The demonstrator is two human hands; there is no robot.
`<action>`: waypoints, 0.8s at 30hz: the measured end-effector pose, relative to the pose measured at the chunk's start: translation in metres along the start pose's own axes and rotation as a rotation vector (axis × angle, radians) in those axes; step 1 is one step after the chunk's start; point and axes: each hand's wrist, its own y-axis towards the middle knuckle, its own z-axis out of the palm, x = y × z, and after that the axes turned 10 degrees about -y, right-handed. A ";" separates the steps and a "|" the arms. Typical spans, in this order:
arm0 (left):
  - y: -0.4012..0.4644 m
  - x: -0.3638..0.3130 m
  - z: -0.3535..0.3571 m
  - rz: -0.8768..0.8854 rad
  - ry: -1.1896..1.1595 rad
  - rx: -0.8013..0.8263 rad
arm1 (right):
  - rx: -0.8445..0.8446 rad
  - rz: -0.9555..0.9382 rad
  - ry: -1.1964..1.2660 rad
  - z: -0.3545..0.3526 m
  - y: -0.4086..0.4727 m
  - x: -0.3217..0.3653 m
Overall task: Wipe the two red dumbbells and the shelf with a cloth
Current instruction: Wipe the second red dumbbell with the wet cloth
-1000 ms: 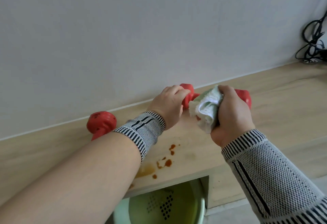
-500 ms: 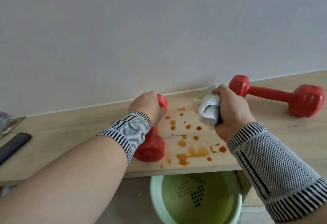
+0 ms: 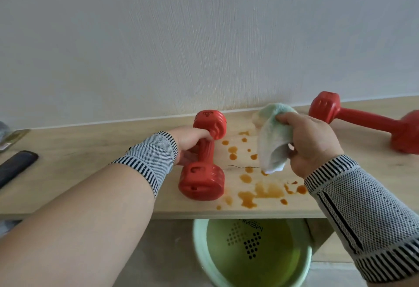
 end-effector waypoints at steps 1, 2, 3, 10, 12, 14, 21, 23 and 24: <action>0.000 0.001 -0.002 -0.013 -0.026 0.024 | 0.009 -0.002 0.010 0.000 0.001 0.000; -0.001 0.003 -0.003 -0.020 -0.056 0.043 | 0.019 0.004 0.030 0.001 0.002 0.000; -0.002 0.004 -0.004 -0.019 -0.084 0.052 | 0.028 0.015 0.056 0.001 0.002 0.000; -0.013 0.006 0.009 0.032 -0.196 0.089 | 0.034 0.097 0.123 0.004 0.005 -0.003; -0.016 0.006 0.012 0.056 -0.167 0.084 | 0.053 0.182 0.185 0.002 0.008 -0.005; -0.018 0.005 0.010 0.117 -0.088 0.042 | 0.114 0.254 0.269 0.001 0.011 -0.007; -0.026 0.029 -0.019 0.292 -0.244 -0.146 | 0.194 0.123 0.001 0.013 0.015 -0.005; -0.028 0.032 -0.023 0.235 -0.377 -0.120 | 0.226 0.084 -0.014 0.019 0.018 0.000; -0.031 0.030 -0.024 0.201 -0.471 -0.080 | 0.253 0.090 0.014 0.021 0.019 0.002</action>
